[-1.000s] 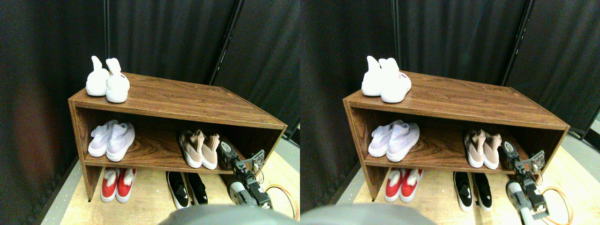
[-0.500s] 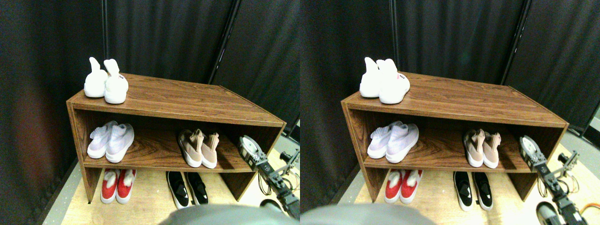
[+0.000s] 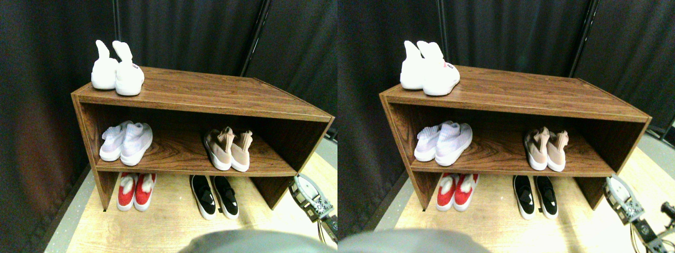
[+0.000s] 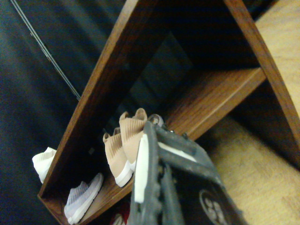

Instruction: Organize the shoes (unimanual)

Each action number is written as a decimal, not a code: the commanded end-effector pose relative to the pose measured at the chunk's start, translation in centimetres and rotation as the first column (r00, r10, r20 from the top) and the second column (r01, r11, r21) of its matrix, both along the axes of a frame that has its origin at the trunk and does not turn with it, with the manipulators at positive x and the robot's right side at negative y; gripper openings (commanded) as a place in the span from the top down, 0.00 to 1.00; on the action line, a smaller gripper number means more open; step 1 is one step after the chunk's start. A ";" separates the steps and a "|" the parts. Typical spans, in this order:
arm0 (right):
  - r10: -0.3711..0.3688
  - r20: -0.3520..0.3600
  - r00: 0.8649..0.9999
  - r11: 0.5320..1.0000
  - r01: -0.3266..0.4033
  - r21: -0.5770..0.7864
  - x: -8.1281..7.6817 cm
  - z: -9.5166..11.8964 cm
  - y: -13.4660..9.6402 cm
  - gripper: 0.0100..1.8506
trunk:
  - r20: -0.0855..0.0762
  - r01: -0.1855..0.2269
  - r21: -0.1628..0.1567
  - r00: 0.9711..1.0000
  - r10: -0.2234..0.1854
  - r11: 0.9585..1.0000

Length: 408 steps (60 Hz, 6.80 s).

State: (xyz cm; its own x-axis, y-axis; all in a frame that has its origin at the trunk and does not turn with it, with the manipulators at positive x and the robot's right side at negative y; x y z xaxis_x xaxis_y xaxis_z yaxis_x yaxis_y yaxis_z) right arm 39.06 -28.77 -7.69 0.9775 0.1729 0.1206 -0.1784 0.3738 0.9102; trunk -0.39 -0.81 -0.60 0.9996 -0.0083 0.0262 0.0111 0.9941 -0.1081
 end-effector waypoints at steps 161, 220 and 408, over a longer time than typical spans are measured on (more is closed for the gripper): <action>-0.148 -0.545 0.826 0.963 0.245 0.110 10.9 -17.1 5.3 0.97 | -0.105 -0.111 -0.110 0.989 0.100 0.988; -0.278 -0.407 0.870 0.954 0.300 -0.010 9.0 -12.5 1.1 0.97 | -0.047 -0.037 -0.051 0.998 0.034 0.998; -0.016 0.008 1.000 0.999 0.016 -0.046 -2.3 1.5 5.5 0.97 | 0.066 0.050 0.021 0.996 -0.051 0.999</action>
State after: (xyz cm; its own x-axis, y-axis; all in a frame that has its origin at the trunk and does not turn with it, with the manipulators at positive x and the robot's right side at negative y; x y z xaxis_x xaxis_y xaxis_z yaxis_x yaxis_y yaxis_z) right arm 36.89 -23.37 -6.99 0.9860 0.1512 0.0698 -0.1269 0.4113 0.9026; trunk -0.36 -0.63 -0.41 0.9918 -0.0634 0.1110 0.0705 0.9957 -0.0606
